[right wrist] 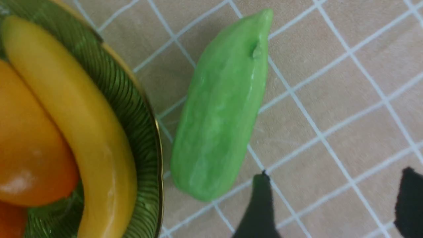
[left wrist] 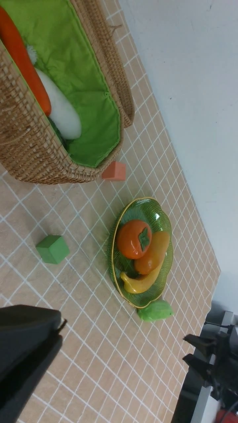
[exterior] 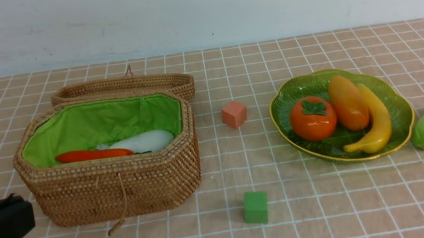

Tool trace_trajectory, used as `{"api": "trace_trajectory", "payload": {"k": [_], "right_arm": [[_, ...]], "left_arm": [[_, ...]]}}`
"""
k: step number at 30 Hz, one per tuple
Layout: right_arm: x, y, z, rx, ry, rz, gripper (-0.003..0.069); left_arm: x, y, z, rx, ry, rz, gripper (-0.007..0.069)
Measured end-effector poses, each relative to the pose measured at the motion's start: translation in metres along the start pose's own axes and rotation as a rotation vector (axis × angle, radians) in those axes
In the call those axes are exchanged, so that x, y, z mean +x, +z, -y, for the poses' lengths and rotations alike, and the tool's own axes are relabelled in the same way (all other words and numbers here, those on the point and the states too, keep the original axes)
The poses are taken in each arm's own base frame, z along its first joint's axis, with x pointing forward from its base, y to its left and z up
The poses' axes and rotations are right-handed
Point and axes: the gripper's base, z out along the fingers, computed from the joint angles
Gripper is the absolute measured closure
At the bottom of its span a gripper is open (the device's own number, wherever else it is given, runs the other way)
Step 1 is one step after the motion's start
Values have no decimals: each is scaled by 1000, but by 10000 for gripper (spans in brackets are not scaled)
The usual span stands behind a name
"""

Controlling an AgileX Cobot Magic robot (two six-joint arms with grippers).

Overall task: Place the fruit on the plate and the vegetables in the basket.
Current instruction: Take a chayote with your right arm and place it on the basket on the left.

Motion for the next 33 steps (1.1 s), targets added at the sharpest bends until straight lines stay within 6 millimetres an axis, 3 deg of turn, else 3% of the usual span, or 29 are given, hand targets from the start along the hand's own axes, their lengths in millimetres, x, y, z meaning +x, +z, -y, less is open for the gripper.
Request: {"api": "trace_trajectory", "payload": {"k": [3,7,14,16,20,23,27,30,33], "right_arm": [[-8,34,-3,-62,19,-3,-8],[-16,57,-7,-110,56,6,-14],[-23,94,-4,-103,53,-61,128],[-23,95,-4,-95,36,-63,181],[-22,92,-4,-88,-49,-72,183],[-22,72,-7,-80,-107,-88,183],[-21,14,-36,-123,-195,-19,183],[2,-58,-99,-269,-399,110,183],[47,-105,-172,-499,-671,197,183]], "left_arm": [[0,0,0,2,-3,-1,620],[0,0,1,8,-12,-1,620],[0,0,1,15,-25,-2,620],[0,0,1,16,-26,-2,622],[0,0,1,16,-26,-2,622],[0,0,1,16,-30,-3,622],[0,0,1,15,-44,-3,622],[0,0,1,15,-49,-4,622],[1,0,1,8,-56,-10,622]]}}
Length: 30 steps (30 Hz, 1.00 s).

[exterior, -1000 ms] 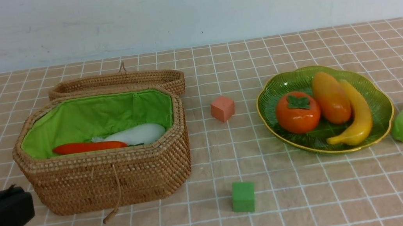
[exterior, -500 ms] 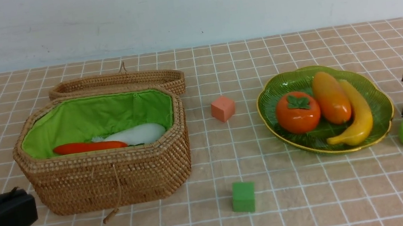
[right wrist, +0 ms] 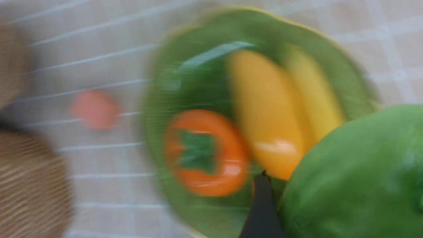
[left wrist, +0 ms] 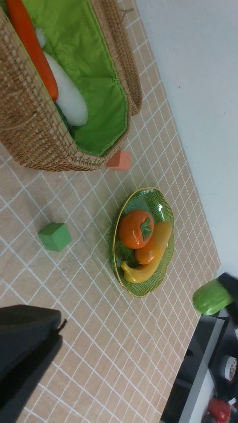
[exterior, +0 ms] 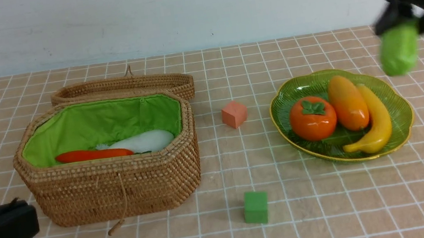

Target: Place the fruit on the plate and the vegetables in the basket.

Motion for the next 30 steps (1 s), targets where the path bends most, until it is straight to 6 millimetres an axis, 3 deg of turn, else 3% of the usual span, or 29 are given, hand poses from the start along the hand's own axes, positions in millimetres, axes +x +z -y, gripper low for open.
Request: {"api": "trace_trajectory", "payload": {"k": [2,3,6,8,11,14,16,18,23,24,25,26,27,28,29,30], "right_arm": [[-6,5,-67,-175,-211,79,183],[-3,12,-115,-297,-327,127,183],[7,34,-186,-432,-513,249,183],[19,62,-226,-462,-609,330,183],[36,107,-253,-433,-663,398,183],[52,153,-256,-373,-666,419,169],[59,168,-254,-363,-668,399,130],[68,180,-252,-375,-684,346,18],[61,155,-251,-425,-688,277,-8],[51,120,-245,-450,-656,218,33],[46,100,-241,-455,-627,173,66],[42,82,-236,-452,-602,137,90],[41,78,-235,-450,-595,128,107],[38,45,-225,-424,-536,40,181],[36,40,-223,-415,-544,51,193],[36,8,-211,-354,-521,-25,284]], "left_arm": [[1,0,-2,-18,-10,-9,622],[2,0,-3,-37,-36,-22,622],[5,-1,-9,-100,-85,-48,622],[7,-1,-14,-155,-123,-65,622],[9,-2,-19,-219,-154,-82,622],[10,-3,-21,-246,-157,-94,622],[11,-3,-22,-250,-160,-99,622],[11,-3,-22,-253,-157,-101,622],[10,-3,-22,-251,-155,-97,622],[9,-3,-21,-245,-154,-87,622],[9,-3,-21,-240,-154,-77,622],[8,-3,-21,-235,-152,-68,622],[7,-3,-20,-233,-151,-65,622],[6,-2,-19,-219,-142,-41,622],[5,-2,-19,-216,-140,-36,622],[4,0,-18,-194,-123,-2,622]]}}
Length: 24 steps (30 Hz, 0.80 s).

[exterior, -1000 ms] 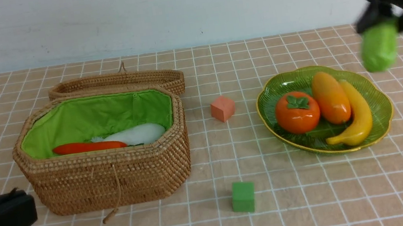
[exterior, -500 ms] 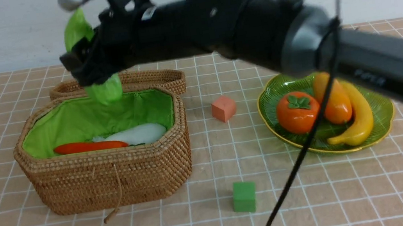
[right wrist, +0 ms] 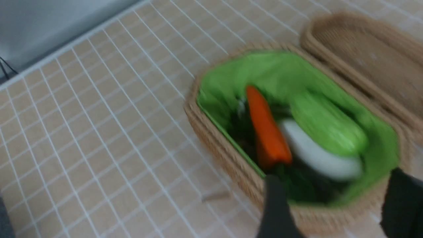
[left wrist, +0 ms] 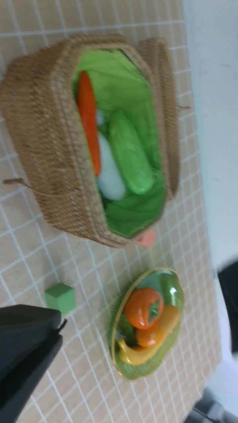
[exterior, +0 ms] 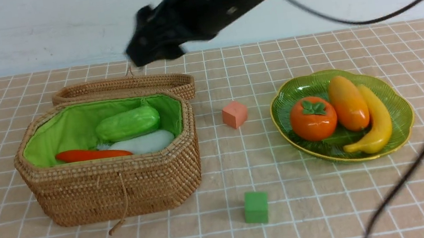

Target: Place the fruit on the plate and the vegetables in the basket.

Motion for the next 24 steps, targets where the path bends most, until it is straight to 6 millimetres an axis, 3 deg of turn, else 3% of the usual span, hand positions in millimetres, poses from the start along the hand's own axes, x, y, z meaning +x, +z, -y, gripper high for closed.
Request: {"api": "trace_trajectory", "payload": {"k": [2,4,5,7,9,10,11,12,15,17,19,24], "right_arm": [[6,-51,-3,106,29,-76,444],[8,-68,-4,157,32,-88,517],[11,-91,-7,235,41,-83,614],[22,-121,-13,314,54,-66,664],[41,-148,-22,368,88,-58,673],[43,-150,-23,372,99,-56,673],[68,-173,-32,403,140,-50,673],[71,-175,-33,406,152,-47,673],[137,-206,-51,422,275,-55,666],[176,-214,-58,425,350,-49,666],[191,-216,-60,431,375,-32,666],[253,-221,-62,470,442,105,664]], "left_arm": [[3,2,3,43,-1,46,622],[5,1,5,73,-10,77,622],[11,0,6,111,-26,114,622],[24,-5,6,160,-58,160,622],[40,-10,4,197,-86,201,622],[44,-9,3,199,-89,196,622],[59,-13,0,223,-103,231,622],[61,-12,0,224,-103,227,622],[87,-13,-3,253,-96,278,622],[94,-13,-4,255,-71,297,622],[96,-12,-5,251,-57,299,622],[108,-6,-6,233,-22,262,619]]}}
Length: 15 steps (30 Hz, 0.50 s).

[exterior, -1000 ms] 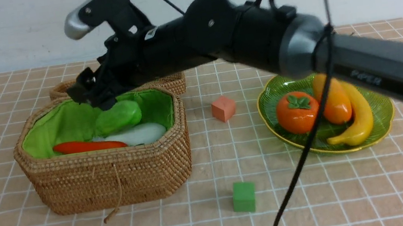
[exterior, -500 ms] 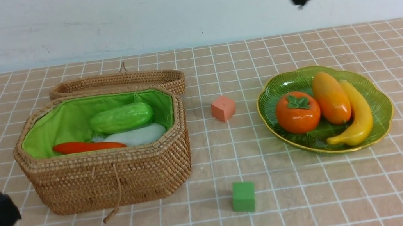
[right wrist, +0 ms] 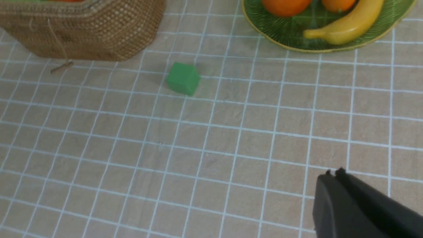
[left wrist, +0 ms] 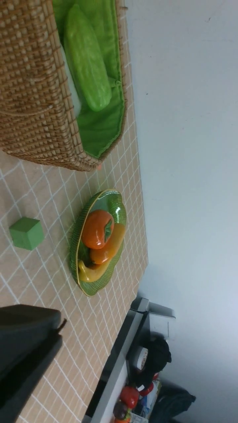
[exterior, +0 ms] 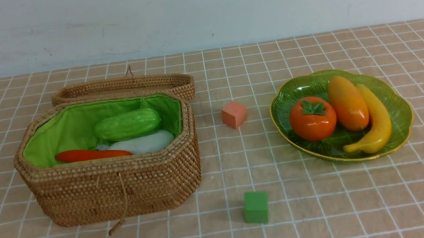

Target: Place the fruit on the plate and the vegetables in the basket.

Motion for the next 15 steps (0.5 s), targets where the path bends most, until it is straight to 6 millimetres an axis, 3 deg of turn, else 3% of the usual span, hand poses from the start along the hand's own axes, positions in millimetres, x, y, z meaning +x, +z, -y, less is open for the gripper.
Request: {"api": "trace_trajectory", "payload": {"k": [1,7,15], "right_arm": [[12,1,7,8,-4,44,662],[40,13,22,5,-11,197,652],[65,39,31,42,-22,120,645]], "left_arm": [[2,0,-1,-4,2,-10,618],[10,1,-4,-39,4,-73,612],[15,0,-7,-72,7,-126,607]]}}
